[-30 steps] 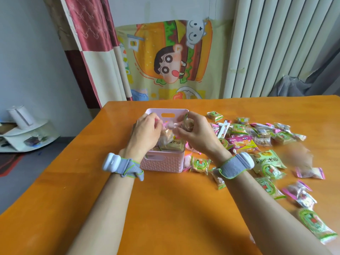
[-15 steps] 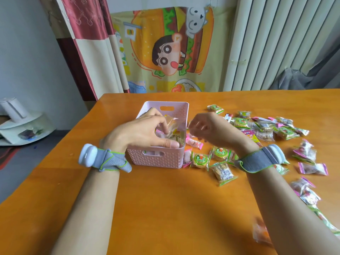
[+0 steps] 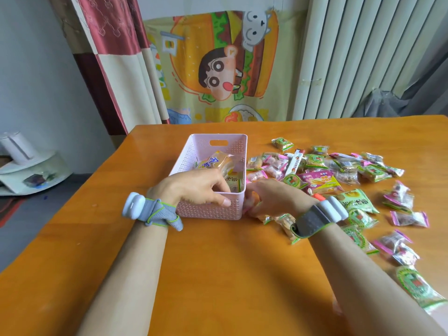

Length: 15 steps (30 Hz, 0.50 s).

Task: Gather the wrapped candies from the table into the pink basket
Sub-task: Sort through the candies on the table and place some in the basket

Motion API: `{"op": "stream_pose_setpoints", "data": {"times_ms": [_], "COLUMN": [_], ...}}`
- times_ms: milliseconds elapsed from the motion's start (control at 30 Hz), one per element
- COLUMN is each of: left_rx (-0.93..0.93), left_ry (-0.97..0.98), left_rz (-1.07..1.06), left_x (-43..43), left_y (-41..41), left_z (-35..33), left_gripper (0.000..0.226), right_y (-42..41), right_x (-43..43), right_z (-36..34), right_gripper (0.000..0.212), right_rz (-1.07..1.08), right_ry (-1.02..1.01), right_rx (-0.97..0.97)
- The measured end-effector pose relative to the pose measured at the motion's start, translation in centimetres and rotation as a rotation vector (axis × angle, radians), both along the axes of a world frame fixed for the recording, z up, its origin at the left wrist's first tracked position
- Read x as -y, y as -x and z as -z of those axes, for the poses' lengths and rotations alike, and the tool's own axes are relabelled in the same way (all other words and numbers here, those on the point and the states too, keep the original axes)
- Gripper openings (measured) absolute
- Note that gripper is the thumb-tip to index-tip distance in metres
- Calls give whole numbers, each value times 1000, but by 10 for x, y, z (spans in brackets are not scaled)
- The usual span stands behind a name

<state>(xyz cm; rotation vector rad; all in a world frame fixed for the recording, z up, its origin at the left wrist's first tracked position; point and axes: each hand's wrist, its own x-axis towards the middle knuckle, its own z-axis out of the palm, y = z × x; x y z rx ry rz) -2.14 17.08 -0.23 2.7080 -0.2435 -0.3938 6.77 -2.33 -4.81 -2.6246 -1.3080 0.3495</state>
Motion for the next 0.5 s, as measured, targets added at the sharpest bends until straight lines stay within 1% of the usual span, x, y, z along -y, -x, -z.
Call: {"op": "stream_pose_setpoints", "data": {"times_ms": [67, 133, 233, 300, 367, 400, 433, 500], "left_rx": [21, 40, 52, 42, 10, -6, -18, -49], "left_ry": [14, 15, -2, 1, 1, -8, -13, -13], "left_rz": [-2, -15, -41, -47, -43, -45, -55, -78], "left_x": [4, 6, 7, 4, -2, -6, -10, -14], "left_y": [-2, -3, -6, -5, -5, -4, -4, -3], "left_z": [2, 4, 7, 9, 9, 9, 9, 10], "left_gripper": [22, 27, 37, 40, 27, 22, 24, 39], "right_y": [-7, -14, -20, -19, -17, -16, -15, -11], "right_x": [6, 12, 18, 20, 22, 23, 23, 21], "right_z": [-1, -3, -9, -15, -20, -22, -24, -28], "right_gripper": [18, 10, 19, 18, 18, 20, 21, 20], "right_rz": [53, 148, 237, 269, 310, 332, 346, 334], "right_ry": [-51, -153, -365, -489, -616, -666, -713, -830], "right_rx": [10, 4, -35, -58, -82, -65, -37, -47]}}
